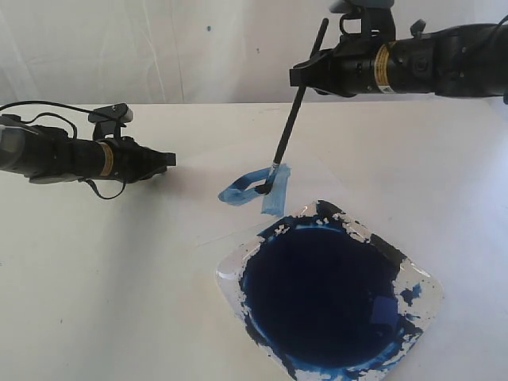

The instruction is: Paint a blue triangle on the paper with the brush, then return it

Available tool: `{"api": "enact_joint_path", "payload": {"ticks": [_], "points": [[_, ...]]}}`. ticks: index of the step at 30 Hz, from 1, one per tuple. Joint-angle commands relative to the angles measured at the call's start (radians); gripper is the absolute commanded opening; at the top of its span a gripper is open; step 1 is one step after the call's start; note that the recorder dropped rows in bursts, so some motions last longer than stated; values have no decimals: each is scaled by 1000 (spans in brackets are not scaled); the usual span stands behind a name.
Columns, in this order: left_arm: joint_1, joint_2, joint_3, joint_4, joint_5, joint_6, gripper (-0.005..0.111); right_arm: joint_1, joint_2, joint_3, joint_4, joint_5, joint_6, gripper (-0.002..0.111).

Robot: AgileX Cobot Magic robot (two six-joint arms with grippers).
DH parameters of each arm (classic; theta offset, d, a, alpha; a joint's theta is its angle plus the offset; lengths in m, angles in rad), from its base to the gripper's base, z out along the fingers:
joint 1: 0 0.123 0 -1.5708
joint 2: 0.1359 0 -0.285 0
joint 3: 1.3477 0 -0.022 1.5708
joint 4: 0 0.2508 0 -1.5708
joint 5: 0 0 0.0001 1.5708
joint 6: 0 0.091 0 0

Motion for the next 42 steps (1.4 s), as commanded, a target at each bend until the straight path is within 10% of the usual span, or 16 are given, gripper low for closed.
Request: {"api": "enact_joint_path", "payload": {"ticks": [1, 21, 42], "points": [[-4, 1, -2, 12, 34, 1, 0, -3, -20, 8, -96, 39, 88, 0], [-4, 1, -2, 8, 35, 1, 0, -3, -89, 8, -162, 72, 176, 0], [-4, 1, -2, 5, 37, 1, 0, 61, 22, 8, 199, 3, -39, 0]]}}
